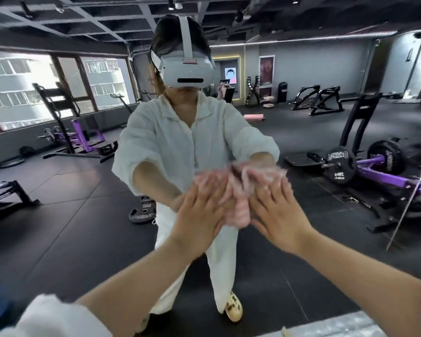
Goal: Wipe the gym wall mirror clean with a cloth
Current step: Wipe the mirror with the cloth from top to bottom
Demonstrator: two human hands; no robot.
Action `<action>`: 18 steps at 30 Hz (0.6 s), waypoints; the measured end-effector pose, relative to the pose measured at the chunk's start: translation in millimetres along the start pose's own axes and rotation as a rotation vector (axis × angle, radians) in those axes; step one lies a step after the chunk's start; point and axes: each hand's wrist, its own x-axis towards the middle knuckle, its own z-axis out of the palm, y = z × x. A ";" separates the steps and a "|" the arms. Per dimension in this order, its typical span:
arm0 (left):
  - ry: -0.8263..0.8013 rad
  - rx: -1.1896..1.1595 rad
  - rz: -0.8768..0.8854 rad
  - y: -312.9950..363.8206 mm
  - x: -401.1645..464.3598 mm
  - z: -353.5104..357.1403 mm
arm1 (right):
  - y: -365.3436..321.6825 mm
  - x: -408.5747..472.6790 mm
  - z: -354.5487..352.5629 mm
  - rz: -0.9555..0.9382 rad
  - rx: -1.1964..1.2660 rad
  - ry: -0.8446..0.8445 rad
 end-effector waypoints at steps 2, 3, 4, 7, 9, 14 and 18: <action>-0.116 -0.020 0.103 32.5 -33.3 13.0 | -10.6 -47.8 18.8 -0.150 0.006 -0.129; -0.186 -0.042 0.125 45.6 -45.2 15.7 | -13.7 -66.2 23.8 -0.203 0.036 -0.164; -0.229 -0.061 0.124 57.0 -52.5 17.2 | -13.2 -79.5 25.9 -0.236 0.061 -0.176; -0.196 -0.031 0.115 64.3 -45.0 14.6 | 2.8 -82.2 24.6 -0.252 0.107 -0.159; -0.082 -0.030 0.075 51.6 -13.4 9.3 | 27.2 -61.5 17.6 -0.175 0.105 -0.117; 0.139 -0.061 -0.123 18.3 104.8 -21.5 | 113.7 10.0 -15.8 0.158 0.112 0.084; 0.153 -0.047 -0.138 35.2 134.0 -19.5 | 124.7 4.4 -17.3 0.227 0.148 0.098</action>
